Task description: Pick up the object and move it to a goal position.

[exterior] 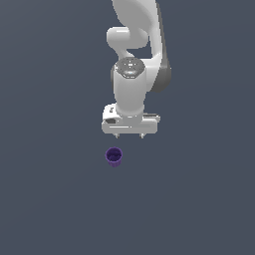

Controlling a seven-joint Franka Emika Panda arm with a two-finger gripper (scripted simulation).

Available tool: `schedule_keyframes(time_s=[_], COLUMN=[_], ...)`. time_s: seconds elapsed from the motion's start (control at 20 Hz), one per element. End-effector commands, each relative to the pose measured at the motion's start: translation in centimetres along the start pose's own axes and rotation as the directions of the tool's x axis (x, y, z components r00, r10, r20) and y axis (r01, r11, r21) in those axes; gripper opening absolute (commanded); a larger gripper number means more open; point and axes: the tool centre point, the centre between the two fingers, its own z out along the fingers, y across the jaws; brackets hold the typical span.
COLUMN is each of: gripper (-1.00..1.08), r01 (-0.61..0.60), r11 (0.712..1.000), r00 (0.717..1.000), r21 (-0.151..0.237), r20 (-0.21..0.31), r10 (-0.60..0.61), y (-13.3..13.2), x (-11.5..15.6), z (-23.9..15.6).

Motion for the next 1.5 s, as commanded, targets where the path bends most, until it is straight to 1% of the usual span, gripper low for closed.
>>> schedule_keyframes(time_s=[0.0,0.35,0.8,1.15,1.45], gripper=[0.28,0.28,0.28,0.28,0.28], r01=[0.0,0.021,0.047,0.119,0.215], r11=[1.0,1.0,0.999,0.992,0.974], r00=[1.0,1.0,0.999,0.993,0.976], r21=[0.0,-0.003,0.005,0.029,0.066], r20=[0.0,-0.015,-0.01,-0.001,0.004], r10=[0.0,-0.021,-0.047,-0.119,-0.216], y=[0.0,-1.3,-1.0,-0.5,0.3], x=[0.0,0.4,0.5,0.9,1.5], z=[0.0,-0.9,-0.5,0.3,1.4])
